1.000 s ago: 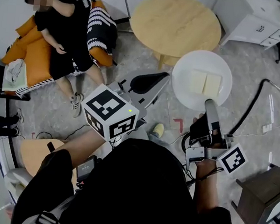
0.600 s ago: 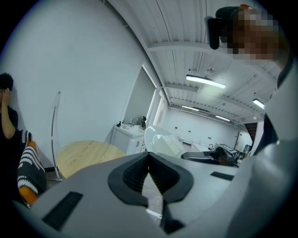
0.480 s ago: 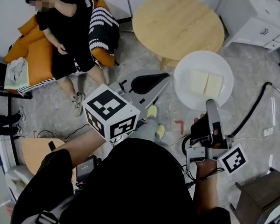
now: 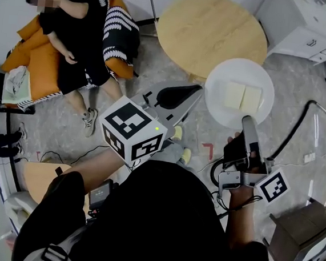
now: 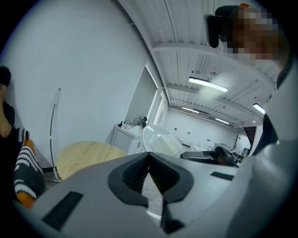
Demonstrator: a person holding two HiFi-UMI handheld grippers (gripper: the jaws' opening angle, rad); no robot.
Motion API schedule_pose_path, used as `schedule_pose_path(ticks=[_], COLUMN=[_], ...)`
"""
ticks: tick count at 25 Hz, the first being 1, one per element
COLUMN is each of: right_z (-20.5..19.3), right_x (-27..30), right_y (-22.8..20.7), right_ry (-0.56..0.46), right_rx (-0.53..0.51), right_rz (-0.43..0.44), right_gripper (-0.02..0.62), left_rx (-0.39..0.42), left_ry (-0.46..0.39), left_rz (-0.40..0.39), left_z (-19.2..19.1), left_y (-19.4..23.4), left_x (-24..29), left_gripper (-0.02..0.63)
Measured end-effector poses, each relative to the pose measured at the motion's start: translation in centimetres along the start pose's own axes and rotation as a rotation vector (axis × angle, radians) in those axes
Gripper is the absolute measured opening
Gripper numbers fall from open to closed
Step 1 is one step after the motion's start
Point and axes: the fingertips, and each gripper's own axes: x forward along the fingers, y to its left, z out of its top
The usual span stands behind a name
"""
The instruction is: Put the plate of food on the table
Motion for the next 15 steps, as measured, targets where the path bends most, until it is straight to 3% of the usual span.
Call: schedule_pose_path(ticks=[15], right_z=[-0.3], right_x=[13.3], right_y=[-0.5], right_ry=[0.071], right_rx=[-0.061], right_rz=[-0.047], right_gripper=[0.018], left_rx=[-0.081], left_ry=[-0.069], left_rz=[0.049], left_z=[3.7], left_y=[13.5], left_x=[0.1], left_gripper=[0.006])
